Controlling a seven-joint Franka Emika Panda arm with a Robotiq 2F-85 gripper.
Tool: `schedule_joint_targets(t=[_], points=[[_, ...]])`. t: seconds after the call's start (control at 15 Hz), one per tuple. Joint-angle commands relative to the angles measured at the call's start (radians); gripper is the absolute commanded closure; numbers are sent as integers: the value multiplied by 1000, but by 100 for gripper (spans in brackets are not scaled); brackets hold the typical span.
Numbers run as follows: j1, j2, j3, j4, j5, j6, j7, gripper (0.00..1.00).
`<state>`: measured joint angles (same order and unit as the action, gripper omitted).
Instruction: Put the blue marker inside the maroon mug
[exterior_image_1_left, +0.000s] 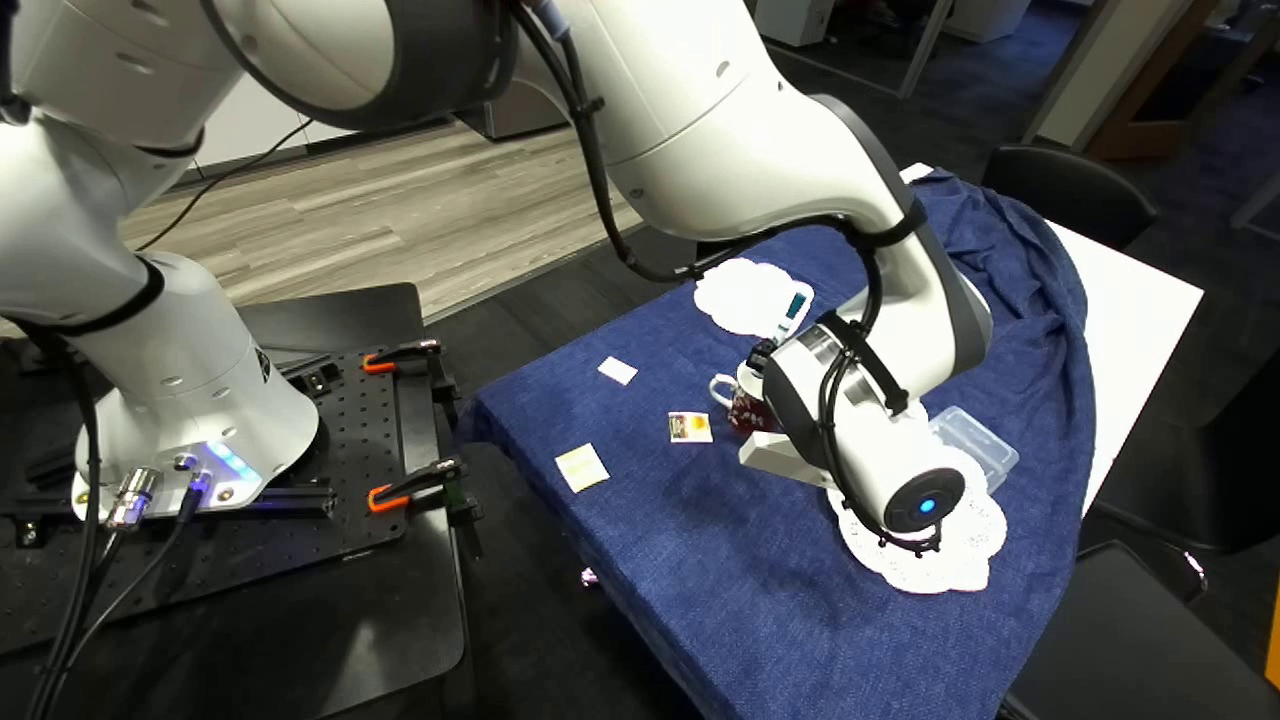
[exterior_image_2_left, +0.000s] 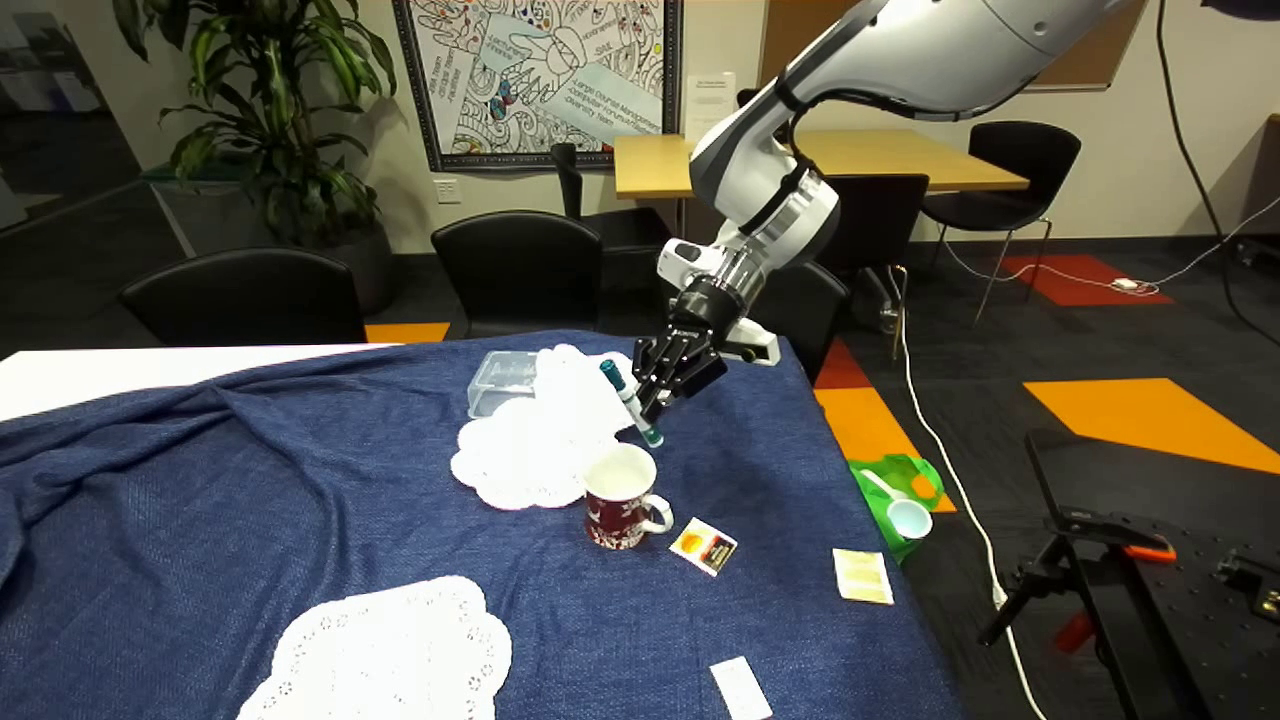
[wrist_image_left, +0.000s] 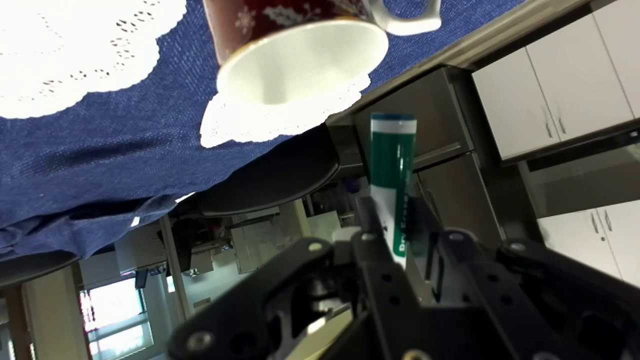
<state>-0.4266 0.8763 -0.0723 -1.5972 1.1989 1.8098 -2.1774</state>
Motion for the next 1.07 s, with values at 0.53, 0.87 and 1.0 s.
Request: schedule_joint_targets(t=[0.53, 0.87, 1.0], points=[[35, 67, -2, 34, 47, 50, -37, 95], [48, 93, 6, 62, 84, 75, -40, 95], [55, 103, 6, 74, 101, 93, -52, 95]])
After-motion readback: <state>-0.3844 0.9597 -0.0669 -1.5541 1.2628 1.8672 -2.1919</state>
